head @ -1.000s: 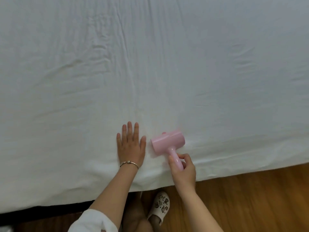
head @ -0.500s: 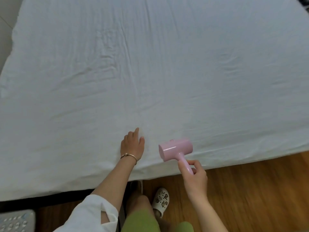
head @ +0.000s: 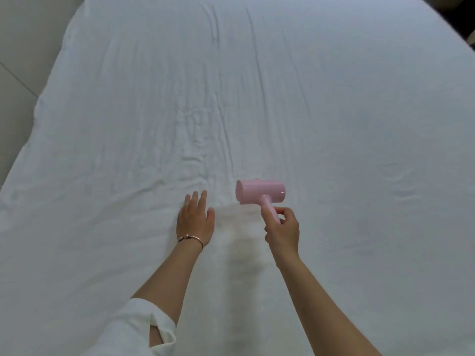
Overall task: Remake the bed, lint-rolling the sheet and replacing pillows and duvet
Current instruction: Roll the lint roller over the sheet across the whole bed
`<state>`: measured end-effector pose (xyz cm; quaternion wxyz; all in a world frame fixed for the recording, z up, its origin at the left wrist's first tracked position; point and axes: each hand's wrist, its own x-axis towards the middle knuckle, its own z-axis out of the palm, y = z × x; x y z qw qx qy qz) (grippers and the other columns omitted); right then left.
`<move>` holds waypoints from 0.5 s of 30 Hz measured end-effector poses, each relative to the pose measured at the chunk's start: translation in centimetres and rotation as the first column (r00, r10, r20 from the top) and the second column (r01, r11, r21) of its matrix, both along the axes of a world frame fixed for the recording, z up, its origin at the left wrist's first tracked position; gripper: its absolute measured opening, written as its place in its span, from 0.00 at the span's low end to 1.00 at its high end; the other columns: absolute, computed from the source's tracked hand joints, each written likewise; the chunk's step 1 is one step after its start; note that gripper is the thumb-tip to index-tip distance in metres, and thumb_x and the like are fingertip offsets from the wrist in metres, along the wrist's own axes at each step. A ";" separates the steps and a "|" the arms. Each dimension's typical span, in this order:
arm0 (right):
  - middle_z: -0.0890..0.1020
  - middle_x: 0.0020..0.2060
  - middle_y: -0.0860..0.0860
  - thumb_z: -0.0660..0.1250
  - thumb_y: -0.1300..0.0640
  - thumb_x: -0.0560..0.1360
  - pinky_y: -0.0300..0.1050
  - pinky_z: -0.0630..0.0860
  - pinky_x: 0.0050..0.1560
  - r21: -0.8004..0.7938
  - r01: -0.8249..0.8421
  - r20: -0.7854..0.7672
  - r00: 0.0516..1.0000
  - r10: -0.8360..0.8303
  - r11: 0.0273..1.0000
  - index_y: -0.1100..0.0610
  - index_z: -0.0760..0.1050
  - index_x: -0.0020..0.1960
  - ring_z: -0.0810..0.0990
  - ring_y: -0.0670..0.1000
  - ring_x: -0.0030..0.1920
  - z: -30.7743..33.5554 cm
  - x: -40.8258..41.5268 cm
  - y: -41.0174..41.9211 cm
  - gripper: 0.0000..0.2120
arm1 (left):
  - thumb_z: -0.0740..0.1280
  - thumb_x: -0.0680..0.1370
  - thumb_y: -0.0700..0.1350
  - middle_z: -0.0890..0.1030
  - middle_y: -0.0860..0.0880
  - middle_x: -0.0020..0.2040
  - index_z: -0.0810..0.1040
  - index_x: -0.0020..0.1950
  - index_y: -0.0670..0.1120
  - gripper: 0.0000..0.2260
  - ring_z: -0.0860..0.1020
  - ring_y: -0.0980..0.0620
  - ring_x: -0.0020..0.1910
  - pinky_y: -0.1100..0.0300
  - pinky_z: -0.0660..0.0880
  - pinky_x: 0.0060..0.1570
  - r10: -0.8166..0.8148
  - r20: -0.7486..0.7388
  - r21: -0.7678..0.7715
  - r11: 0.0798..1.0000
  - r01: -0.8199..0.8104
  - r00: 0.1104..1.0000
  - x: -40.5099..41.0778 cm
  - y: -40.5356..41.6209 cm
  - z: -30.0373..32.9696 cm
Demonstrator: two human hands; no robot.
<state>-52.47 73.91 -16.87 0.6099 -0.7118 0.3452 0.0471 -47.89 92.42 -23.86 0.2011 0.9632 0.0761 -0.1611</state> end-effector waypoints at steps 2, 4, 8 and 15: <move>0.78 0.37 0.51 0.70 0.40 0.73 0.48 0.73 0.36 0.004 -0.014 0.020 1.000 0.014 1.000 0.52 0.74 0.46 0.75 0.50 0.35 -0.6 6.5 1.7 0.15 | 0.51 0.83 0.52 0.51 0.49 0.80 0.51 0.79 0.52 0.24 0.46 0.49 0.78 0.52 0.51 0.75 -0.013 0.037 0.019 1.000 0.012 0.999 5.2 1.7 -0.6; 0.78 0.37 0.50 0.69 0.35 0.72 0.49 0.75 0.37 -0.020 -0.031 0.059 0.998 0.032 0.999 0.51 0.74 0.45 0.76 0.51 0.35 -1.3 13.3 3.4 0.19 | 0.49 0.83 0.53 0.49 0.50 0.80 0.50 0.79 0.53 0.24 0.44 0.49 0.78 0.52 0.47 0.76 -0.030 0.066 0.052 0.998 0.026 0.997 10.6 3.2 -1.3; 0.82 0.38 0.51 0.66 0.32 0.71 0.57 0.80 0.47 -0.158 -0.089 0.143 0.983 0.112 0.983 0.49 0.73 0.43 0.82 0.54 0.40 -3.0 26.1 5.9 0.20 | 0.45 0.83 0.58 0.43 0.51 0.80 0.44 0.79 0.57 0.25 0.40 0.51 0.78 0.50 0.38 0.75 -0.037 0.065 0.139 0.990 0.028 0.997 19.0 4.4 -3.7; 0.77 0.40 0.46 0.62 0.42 0.78 0.45 0.73 0.43 -0.301 -0.203 0.153 0.954 0.257 0.932 0.52 0.71 0.51 0.78 0.51 0.42 -5.7 42.4 10.3 0.13 | 0.48 0.80 0.61 0.56 0.50 0.79 0.58 0.78 0.55 0.26 0.52 0.47 0.78 0.47 0.46 0.74 -0.048 0.379 0.211 0.977 -0.035 0.924 20.8 4.7 -10.5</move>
